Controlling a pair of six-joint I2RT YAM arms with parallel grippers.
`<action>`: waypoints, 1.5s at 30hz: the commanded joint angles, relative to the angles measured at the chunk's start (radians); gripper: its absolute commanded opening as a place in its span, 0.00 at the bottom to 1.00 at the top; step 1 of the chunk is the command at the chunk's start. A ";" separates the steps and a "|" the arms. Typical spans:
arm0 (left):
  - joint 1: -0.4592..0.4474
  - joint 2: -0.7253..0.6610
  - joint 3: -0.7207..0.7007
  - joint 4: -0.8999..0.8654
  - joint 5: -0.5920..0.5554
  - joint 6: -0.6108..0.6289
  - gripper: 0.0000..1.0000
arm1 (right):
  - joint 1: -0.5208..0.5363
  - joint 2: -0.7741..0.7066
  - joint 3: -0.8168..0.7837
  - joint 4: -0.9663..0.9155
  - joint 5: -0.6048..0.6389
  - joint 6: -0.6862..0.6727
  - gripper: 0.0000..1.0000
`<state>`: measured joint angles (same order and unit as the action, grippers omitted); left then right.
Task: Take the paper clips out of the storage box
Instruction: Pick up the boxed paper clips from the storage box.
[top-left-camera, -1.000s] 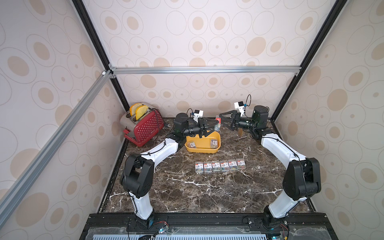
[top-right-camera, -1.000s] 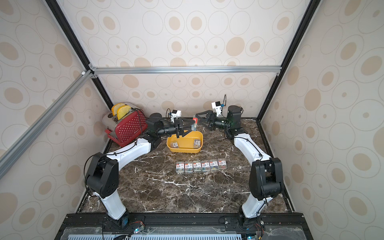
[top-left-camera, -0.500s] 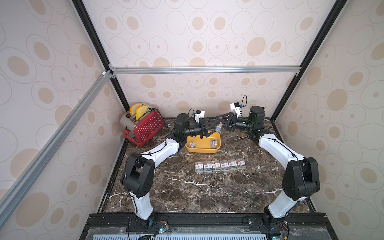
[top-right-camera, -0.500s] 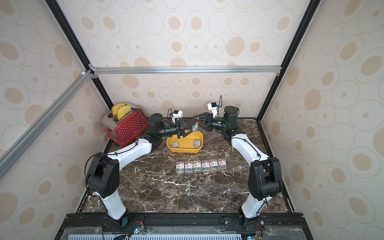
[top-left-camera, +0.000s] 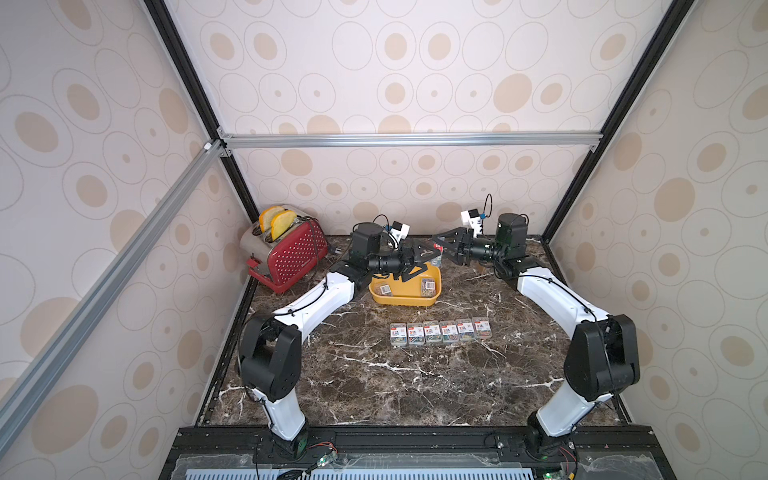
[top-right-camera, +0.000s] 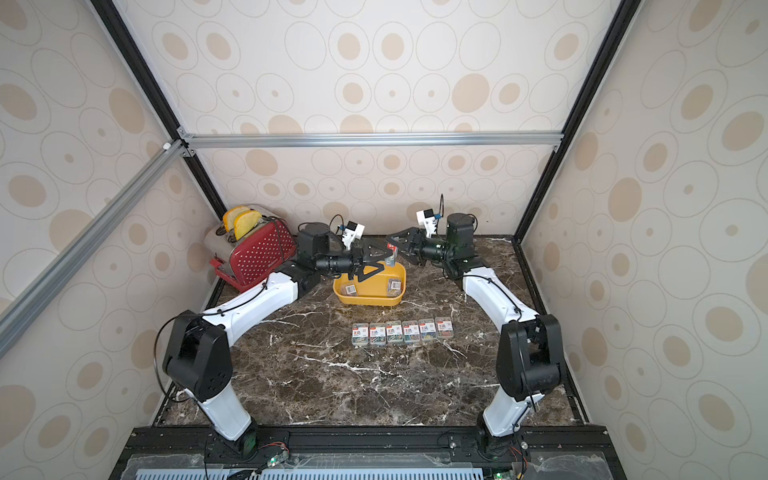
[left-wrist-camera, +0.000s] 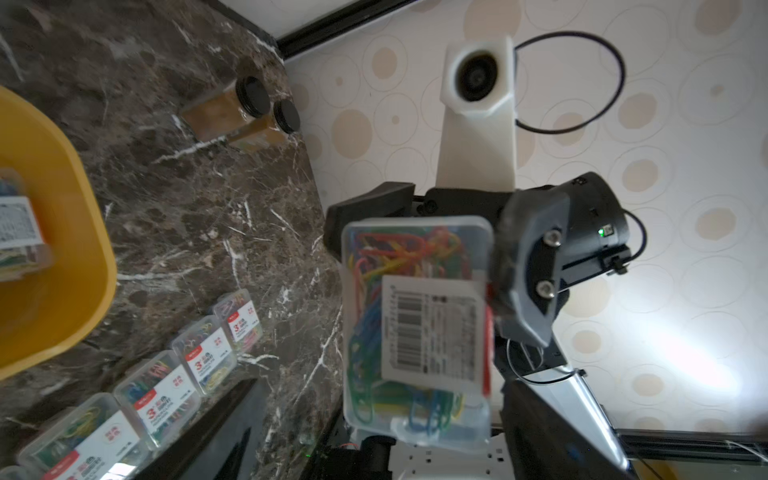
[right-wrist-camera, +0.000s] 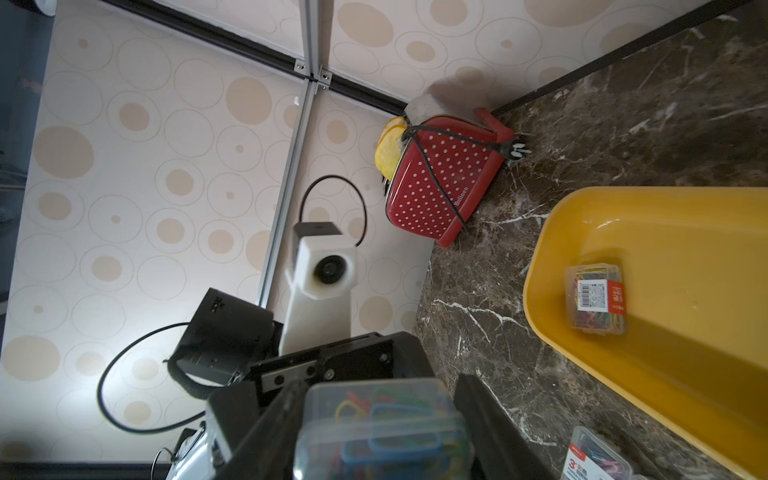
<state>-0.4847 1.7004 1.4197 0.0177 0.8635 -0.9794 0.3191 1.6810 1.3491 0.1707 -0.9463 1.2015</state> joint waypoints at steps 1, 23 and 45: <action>0.004 -0.109 0.054 -0.317 -0.156 0.411 0.90 | -0.015 -0.057 -0.015 -0.111 0.079 0.032 0.25; -0.252 -0.144 -0.086 -0.094 -0.680 0.832 0.85 | 0.016 -0.126 -0.042 -0.258 0.303 0.176 0.19; -0.255 -0.082 -0.113 0.146 -0.684 0.884 0.79 | 0.023 -0.149 -0.042 -0.295 0.296 0.103 0.18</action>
<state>-0.7303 1.6375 1.3128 0.1066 0.1734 -0.1425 0.3412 1.5677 1.3151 -0.1108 -0.6487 1.3361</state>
